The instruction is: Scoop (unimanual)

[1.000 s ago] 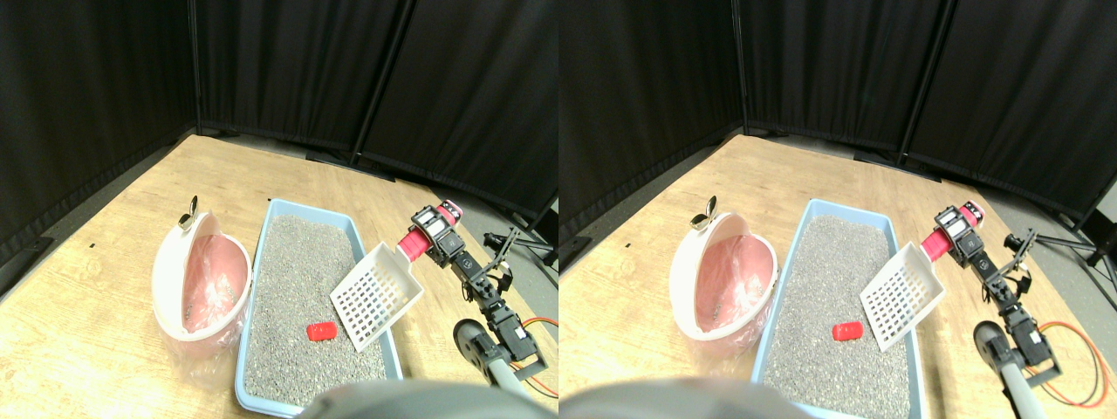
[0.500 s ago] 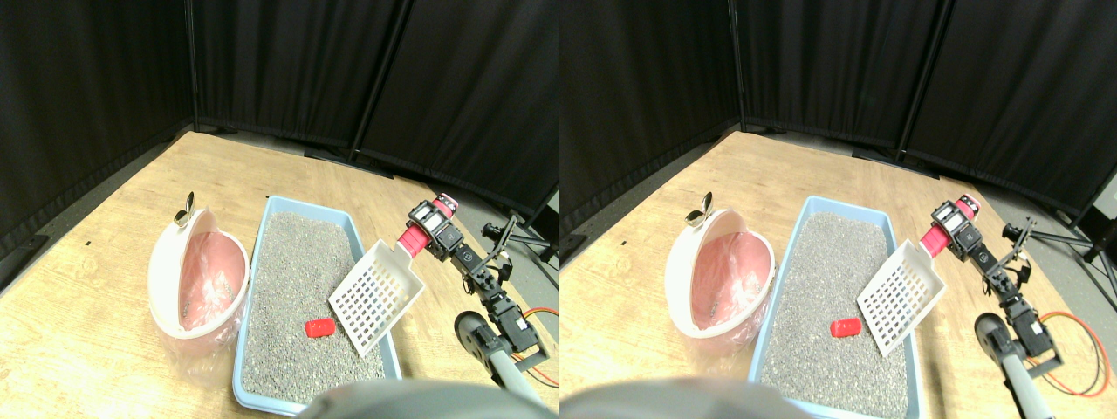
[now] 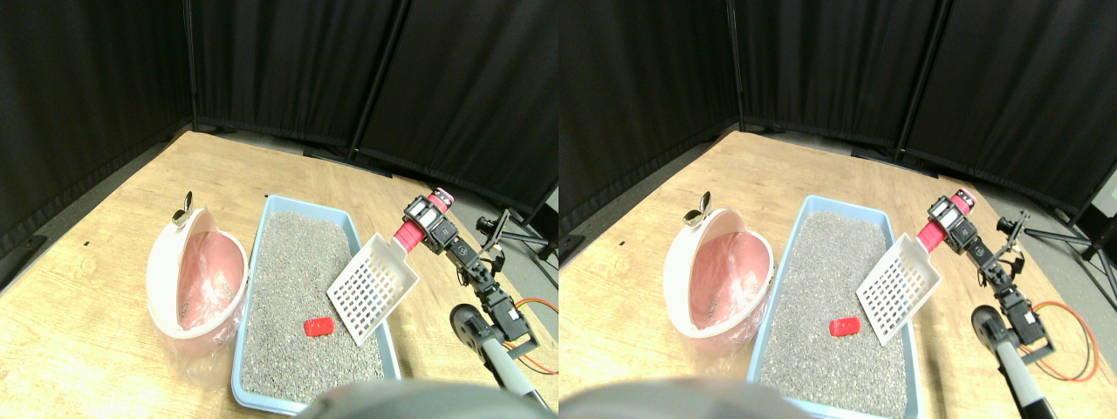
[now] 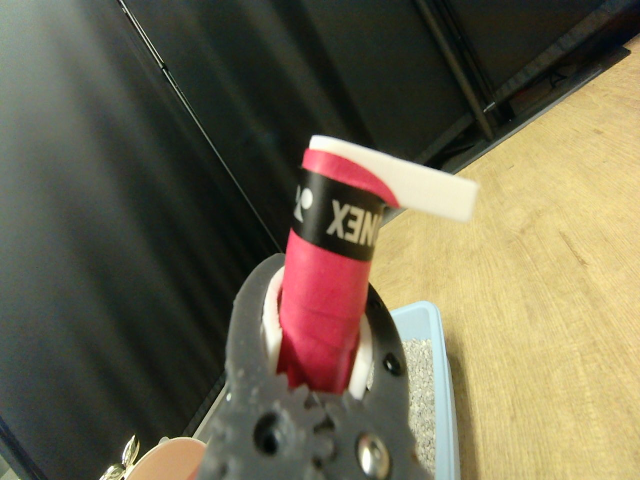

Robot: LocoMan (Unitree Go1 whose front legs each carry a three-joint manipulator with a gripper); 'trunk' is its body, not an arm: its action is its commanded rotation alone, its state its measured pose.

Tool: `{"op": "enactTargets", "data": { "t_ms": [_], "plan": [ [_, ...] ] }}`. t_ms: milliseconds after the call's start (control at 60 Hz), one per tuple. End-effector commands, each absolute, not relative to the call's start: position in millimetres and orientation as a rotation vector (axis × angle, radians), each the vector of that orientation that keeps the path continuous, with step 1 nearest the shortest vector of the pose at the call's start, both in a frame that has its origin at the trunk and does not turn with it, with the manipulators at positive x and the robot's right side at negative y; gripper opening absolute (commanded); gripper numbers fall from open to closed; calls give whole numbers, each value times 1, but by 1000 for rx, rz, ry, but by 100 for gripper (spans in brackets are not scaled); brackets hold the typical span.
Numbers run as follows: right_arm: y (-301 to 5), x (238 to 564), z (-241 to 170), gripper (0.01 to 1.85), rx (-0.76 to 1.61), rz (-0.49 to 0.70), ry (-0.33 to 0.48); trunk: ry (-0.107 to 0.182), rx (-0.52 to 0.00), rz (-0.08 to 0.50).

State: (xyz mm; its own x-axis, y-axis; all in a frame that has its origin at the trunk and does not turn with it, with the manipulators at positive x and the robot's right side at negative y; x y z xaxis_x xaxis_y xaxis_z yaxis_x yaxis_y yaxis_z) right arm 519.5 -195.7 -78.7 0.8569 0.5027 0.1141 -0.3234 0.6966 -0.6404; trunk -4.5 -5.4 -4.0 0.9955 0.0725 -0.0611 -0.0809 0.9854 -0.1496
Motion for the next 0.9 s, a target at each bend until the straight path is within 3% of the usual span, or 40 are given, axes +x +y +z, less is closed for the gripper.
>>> {"op": "enactTargets", "data": {
  "t_ms": [17,133,383,600,850,900],
  "plan": [
    [-190,520,-74,5,-698,482,-363,76,-177,82],
    [-187,521,-76,5,-703,480,-356,80,-176,83],
    [-171,515,-94,5,-670,518,-233,94,-184,89],
    [-161,510,-115,5,-625,594,-212,108,-199,96],
    [-144,490,-160,5,-577,714,-93,136,-243,122],
    [-138,483,-173,5,-561,717,-40,144,-254,134]
  ]
}}
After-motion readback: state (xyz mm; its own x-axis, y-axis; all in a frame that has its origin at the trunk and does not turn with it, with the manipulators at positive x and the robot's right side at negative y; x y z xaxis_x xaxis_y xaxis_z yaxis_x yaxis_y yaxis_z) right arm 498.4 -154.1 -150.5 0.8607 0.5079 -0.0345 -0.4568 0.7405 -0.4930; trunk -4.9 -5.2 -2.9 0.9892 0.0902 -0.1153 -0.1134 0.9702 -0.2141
